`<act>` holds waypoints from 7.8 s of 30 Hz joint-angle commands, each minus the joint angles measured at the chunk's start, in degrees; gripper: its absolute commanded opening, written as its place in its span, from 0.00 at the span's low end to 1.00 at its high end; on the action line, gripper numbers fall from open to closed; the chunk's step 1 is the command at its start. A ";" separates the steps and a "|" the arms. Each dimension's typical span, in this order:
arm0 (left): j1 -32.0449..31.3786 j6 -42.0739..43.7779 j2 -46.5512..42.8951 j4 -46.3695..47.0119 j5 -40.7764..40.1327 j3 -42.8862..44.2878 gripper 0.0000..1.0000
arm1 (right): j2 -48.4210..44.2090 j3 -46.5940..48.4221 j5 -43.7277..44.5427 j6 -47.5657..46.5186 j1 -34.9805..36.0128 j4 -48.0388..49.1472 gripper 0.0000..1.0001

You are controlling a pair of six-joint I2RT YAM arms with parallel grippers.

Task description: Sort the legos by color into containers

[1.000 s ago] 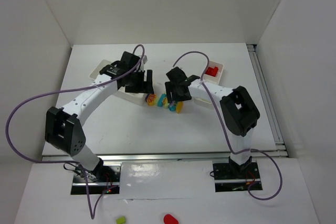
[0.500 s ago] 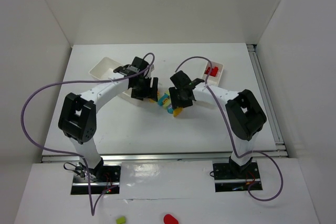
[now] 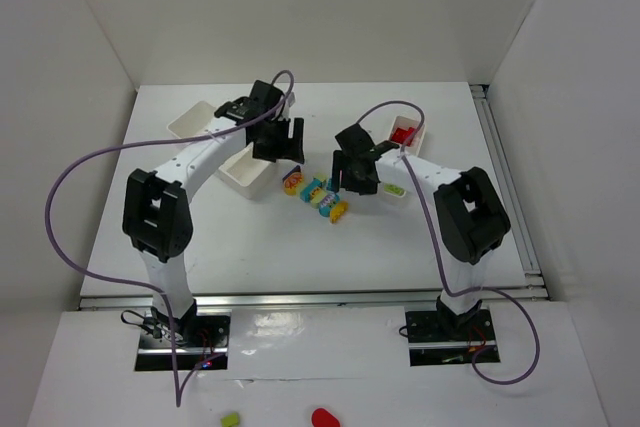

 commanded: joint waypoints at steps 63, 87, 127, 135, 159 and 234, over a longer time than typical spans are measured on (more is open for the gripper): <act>-2.38 -10.28 -34.66 0.72 0.43 -37.64 0.83 | 19.15 25.20 6.20 -19.64 5.41 1.40 0.67; -4.22 -12.04 -24.57 3.09 -2.12 -33.25 0.93 | -18.11 -7.91 14.38 -7.34 -9.26 3.26 0.20; -1.42 -10.90 -29.13 -5.70 -14.24 -21.20 0.87 | -7.58 -1.62 -3.81 -20.08 14.63 4.57 0.96; 0.35 -11.42 -30.36 -5.70 -14.33 -22.52 0.87 | -1.94 -0.72 -7.95 -22.63 17.10 2.46 1.00; 4.04 -3.95 -28.25 0.10 6.75 -25.68 0.90 | -5.53 -8.97 -0.75 -25.71 20.00 6.85 0.48; 5.71 -31.20 -4.52 60.85 48.41 -28.77 0.00 | -21.19 -12.86 9.19 -1.54 19.48 13.98 0.94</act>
